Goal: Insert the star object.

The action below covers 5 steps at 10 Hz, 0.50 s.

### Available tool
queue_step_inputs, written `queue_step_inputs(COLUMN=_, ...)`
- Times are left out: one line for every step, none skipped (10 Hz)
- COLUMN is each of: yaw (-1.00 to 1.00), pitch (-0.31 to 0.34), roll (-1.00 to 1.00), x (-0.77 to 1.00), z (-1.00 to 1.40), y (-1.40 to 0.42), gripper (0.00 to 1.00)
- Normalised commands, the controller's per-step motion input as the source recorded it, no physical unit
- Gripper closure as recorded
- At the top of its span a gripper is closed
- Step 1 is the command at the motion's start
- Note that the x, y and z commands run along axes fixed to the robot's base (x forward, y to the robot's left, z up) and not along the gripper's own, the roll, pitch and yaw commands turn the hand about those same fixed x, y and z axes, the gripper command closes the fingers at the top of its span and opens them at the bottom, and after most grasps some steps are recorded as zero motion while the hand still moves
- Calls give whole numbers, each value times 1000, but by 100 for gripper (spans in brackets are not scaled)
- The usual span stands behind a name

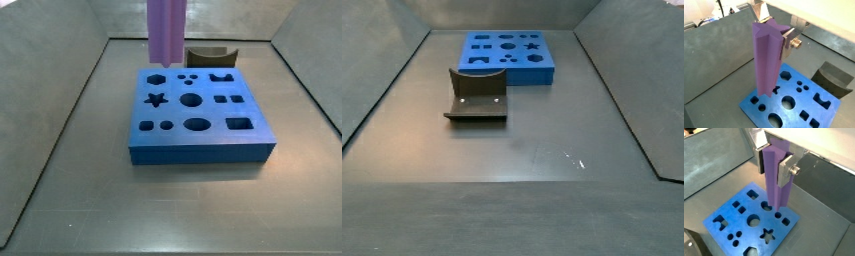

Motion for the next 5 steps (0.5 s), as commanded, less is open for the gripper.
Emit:
queue_step_inputs(yaw=0, pitch=0, roll=0, x=0, z=0, y=63, gripper=100)
queue_step_inputs(yaw=74, pitch=59, roll=31, x=146, z=-60, y=43, gripper=100)
queue_step_inputs(yaw=9, pitch=0, roll=253, x=34, z=-523, y=257, gripper=100)
queue_step_inputs(yaw=-49, pitch=-124, roll=194, x=-249, z=-777, y=500, gripper=100)
queue_step_inputs(yaw=-29, pitch=-130, roll=160, x=-383, z=-811, y=500, gripper=100)
